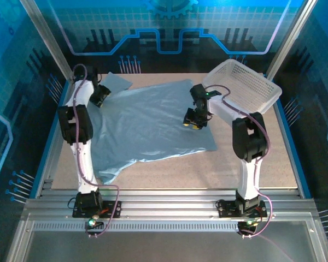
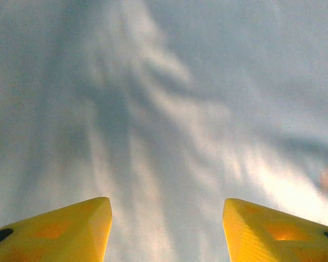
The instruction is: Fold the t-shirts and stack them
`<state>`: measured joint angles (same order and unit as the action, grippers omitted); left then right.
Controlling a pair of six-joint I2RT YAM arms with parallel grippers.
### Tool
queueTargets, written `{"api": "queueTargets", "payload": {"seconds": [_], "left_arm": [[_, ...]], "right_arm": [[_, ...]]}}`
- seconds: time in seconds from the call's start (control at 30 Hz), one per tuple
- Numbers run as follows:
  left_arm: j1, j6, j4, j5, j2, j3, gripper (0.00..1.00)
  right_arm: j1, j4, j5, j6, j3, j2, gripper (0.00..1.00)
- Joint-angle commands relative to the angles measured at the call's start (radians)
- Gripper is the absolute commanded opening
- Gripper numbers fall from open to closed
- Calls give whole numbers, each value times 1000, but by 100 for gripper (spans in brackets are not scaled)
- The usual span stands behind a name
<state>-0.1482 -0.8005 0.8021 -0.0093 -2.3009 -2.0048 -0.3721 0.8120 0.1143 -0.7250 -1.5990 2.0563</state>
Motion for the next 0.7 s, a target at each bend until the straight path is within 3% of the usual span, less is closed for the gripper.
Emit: {"api": "queueTargets", "payload": {"seconds": [0.0, 0.1, 0.2, 0.37, 0.67], "left_arm": [[64, -60, -44, 62, 208, 243, 56], [89, -97, -125, 136, 260, 429, 52], [96, -90, -138, 184, 207, 443, 47], [98, -39, -39, 190, 20, 261, 41], [67, 90, 63, 181, -274, -210, 44]], "right_arm": [[-15, 16, 19, -14, -81, 74, 43], [-20, 40, 6, -13, -138, 138, 43], [-17, 61, -6, -20, -174, 188, 43], [8, 137, 6, -42, -258, 265, 42], [65, 194, 55, -52, -458, 437, 42]]}}
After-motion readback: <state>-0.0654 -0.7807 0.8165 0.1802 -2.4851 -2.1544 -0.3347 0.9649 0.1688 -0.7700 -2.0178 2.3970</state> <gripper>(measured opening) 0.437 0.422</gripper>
